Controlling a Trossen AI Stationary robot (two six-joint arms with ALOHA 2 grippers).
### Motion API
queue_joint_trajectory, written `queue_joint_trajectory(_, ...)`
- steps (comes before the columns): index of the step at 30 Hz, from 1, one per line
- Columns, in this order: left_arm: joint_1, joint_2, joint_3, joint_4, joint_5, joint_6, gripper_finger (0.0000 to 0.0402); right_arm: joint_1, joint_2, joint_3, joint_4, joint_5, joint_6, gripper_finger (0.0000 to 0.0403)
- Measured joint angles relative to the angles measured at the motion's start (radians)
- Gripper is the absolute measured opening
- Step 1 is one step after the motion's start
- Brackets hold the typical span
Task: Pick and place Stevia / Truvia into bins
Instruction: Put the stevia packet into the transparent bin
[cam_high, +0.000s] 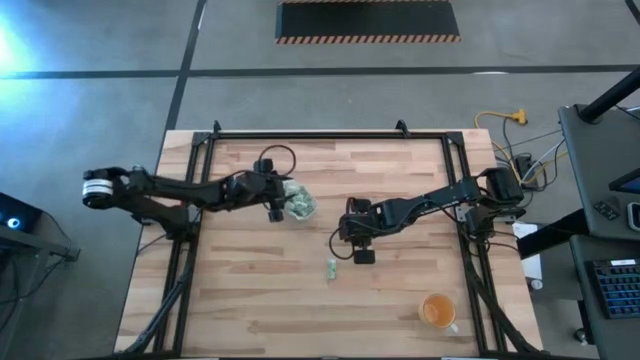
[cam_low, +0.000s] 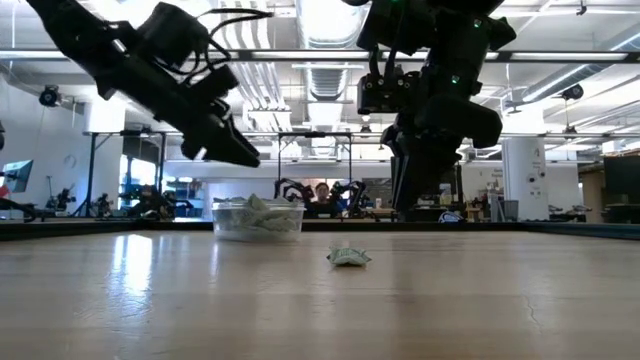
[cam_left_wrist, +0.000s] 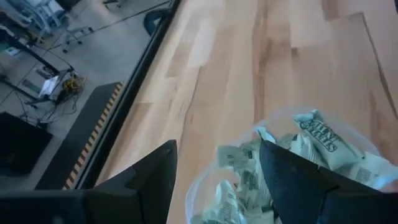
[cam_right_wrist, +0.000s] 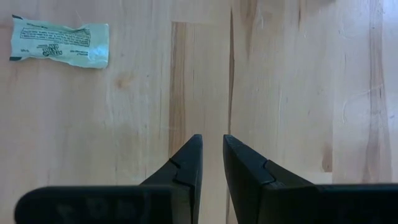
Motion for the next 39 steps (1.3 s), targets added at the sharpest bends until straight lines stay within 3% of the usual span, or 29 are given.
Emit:
queue_joint_trajectory(4,-0.013,-0.082,-0.003,-0.084,0.0,-0.051,0.0212,0.0,0.0,-0.001,0.022,-0.001,-0.005,0.0054)
queue_joint_trajectory(7,-0.031,-0.149,-0.005,-0.165,0.008,-0.084,0.0212,0.0,0.0,-0.018,0.137,-0.028,-0.032,0.0054)
queue_joint_trajectory(14,-0.092,-0.295,-0.006,-0.327,0.048,-0.152,0.0213,0.003,0.0,-0.063,0.341,-0.356,-0.126,0.0054)
queue_joint_trajectory(16,-0.112,-0.331,-0.006,-0.352,0.049,-0.155,0.0213,0.012,0.0,-0.084,0.404,-0.398,-0.126,0.0054)
queue_joint_trajectory(22,-0.161,-0.397,-0.006,-0.359,0.052,-0.161,0.0213,0.06,0.039,-0.164,0.638,-0.403,-0.182,0.0054)
queue_joint_trajectory(39,-0.171,-0.379,-0.007,-0.385,0.05,-0.181,0.0213,0.077,0.153,-0.174,0.769,-0.394,-0.203,0.0054)
